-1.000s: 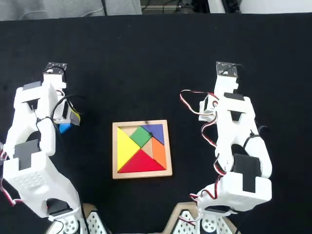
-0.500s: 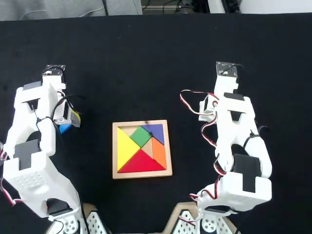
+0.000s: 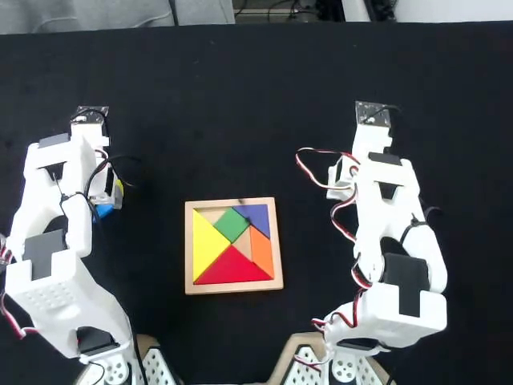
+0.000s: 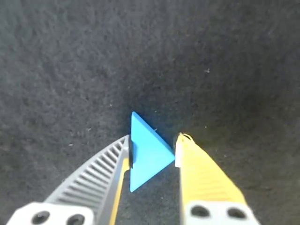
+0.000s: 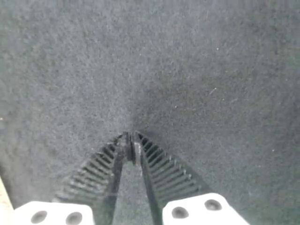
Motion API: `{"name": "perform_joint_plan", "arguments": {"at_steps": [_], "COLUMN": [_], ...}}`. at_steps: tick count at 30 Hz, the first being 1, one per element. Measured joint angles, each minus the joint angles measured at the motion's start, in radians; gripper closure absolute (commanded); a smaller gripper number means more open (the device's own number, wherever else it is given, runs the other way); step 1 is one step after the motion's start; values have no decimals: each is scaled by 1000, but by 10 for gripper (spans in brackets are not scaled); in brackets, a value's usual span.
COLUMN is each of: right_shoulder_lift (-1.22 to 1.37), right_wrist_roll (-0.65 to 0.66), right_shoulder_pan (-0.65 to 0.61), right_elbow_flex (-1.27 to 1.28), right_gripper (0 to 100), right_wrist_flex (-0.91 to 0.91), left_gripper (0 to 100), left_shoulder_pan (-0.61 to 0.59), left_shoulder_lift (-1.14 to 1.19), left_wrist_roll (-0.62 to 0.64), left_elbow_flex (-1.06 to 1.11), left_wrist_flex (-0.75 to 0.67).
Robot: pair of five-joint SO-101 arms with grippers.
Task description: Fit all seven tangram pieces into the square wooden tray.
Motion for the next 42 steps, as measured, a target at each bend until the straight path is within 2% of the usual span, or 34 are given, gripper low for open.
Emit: {"name": "perform_joint_plan", "arguments": {"at_steps": [3,6,13,17,20,23,25,33,42], "right_shoulder_lift": [0,0,0,0,0,0,0,0,0], "right_wrist_roll": [0,0,0,0,-26,-55,-57,-60,-60], "right_shoulder_pan": [0,0,0,28,60,72,72,72,72], "right_elbow_flex": [0,0,0,0,0,0,0,0,0], "right_gripper": [987,987,987,987,987,987,987,987,987], "right_wrist_flex": [0,0,0,0,-15,-31,-37,-40,-40], "left_gripper": [887,887,887,887,887,887,887,887,883], "left_shoulder_pan": [5,58,315,471,598,710,743,747,747], "left_shoulder_lift": [-2,-38,-216,-287,-290,-256,-213,-51,-43], "left_wrist_roll": [-14,-98,-416,-614,-709,-736,-740,-743,-746], "left_elbow_flex": [-6,-49,-149,-164,-164,-169,-169,-170,-152], "left_wrist_flex": [11,106,351,382,388,387,371,290,199]}}
